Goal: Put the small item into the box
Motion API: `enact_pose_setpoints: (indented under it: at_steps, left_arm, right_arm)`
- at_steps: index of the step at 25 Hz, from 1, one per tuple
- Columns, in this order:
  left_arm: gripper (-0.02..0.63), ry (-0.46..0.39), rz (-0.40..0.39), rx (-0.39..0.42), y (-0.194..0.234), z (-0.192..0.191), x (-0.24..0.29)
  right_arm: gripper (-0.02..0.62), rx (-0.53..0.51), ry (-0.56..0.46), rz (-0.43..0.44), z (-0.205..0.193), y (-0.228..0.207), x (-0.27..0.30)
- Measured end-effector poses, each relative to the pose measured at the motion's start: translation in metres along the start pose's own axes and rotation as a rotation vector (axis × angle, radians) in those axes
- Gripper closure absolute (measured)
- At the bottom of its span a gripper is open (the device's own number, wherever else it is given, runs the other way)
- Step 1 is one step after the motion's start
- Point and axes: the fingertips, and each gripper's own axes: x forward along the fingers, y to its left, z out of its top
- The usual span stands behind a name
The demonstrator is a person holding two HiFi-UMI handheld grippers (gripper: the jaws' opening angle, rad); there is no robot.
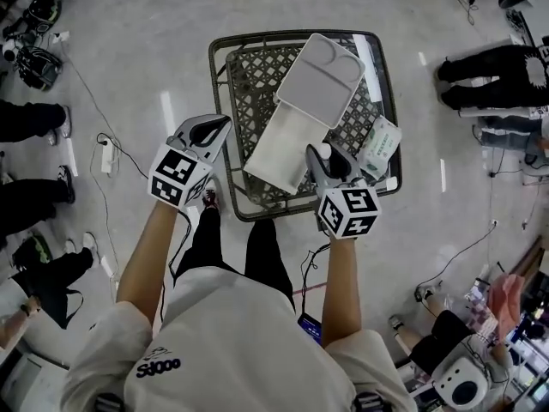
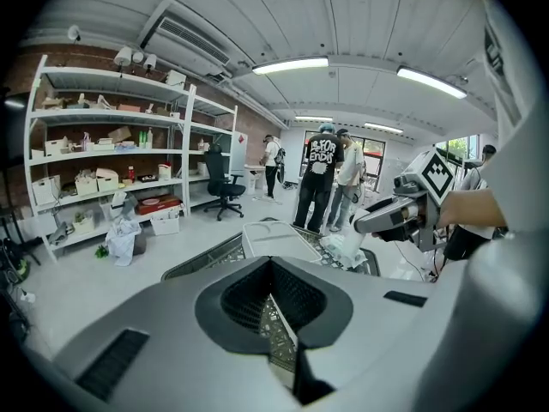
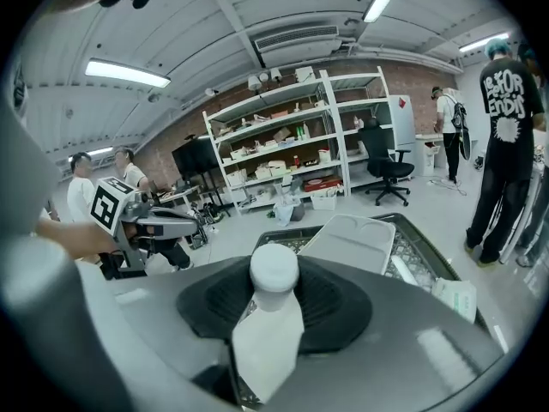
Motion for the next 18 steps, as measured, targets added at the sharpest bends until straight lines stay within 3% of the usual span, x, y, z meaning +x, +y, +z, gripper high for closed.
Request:
enact_pose_setpoints:
  at_steps: [18]
  left_arm:
    - [0.601,0.117,-0.006,-0.041,0.014,-0.064,0.02]
  right_arm:
    - [0.444,0.029,0.205,0.012,-0.071,-0.016,0.092]
